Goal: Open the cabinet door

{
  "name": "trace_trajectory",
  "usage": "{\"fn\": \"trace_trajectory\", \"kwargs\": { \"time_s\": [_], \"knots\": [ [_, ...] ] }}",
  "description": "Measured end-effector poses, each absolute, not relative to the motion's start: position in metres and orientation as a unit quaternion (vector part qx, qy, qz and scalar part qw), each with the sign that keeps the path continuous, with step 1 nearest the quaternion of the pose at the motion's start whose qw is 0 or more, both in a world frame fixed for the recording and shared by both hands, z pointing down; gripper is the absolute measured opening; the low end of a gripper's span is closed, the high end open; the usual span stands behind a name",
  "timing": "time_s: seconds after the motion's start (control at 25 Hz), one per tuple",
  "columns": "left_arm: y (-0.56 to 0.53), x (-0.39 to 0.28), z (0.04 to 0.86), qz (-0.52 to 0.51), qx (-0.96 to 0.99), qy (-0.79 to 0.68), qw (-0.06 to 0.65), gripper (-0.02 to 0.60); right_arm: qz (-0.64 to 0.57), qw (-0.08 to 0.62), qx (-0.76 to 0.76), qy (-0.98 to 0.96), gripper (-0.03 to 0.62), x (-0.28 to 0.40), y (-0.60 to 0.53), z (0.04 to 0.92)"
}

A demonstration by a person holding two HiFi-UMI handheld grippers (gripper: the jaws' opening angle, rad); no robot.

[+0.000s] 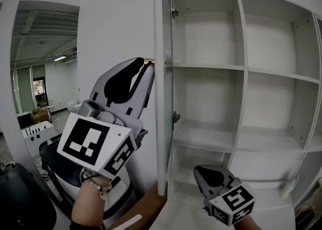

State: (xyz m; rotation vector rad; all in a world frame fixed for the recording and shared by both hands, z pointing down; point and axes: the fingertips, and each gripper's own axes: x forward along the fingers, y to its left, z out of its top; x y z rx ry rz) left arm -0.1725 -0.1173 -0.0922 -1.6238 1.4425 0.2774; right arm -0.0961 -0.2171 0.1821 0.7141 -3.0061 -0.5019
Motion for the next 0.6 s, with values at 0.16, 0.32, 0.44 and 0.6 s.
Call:
{"fn": "trace_trajectory", "kwargs": {
  "time_s": [0.16,0.32,0.44,0.6],
  "knots": [
    [-0.113,-0.189,-0.092,0.121,-0.665,0.59,0.441,0.061,-0.161,0.003,0.217,-0.963,0.0,-0.106,-0.214,0.182],
    [-0.11,-0.207,-0.091,0.129,-0.654,0.605,0.437,0.048,-0.154,0.011,0.205,-0.967,0.0,-0.114,-0.212,0.185],
    [-0.108,-0.222,-0.091,0.132,-0.643,0.618,0.433,0.037,-0.154,0.029,0.208,-0.965,0.0,-0.117,-0.21,0.184],
    [-0.107,-0.24,-0.092,0.123,-0.626,0.637,0.432,0.02,-0.152,0.017,0.192,-0.969,0.0,-0.126,-0.211,0.188]
  ]
}}
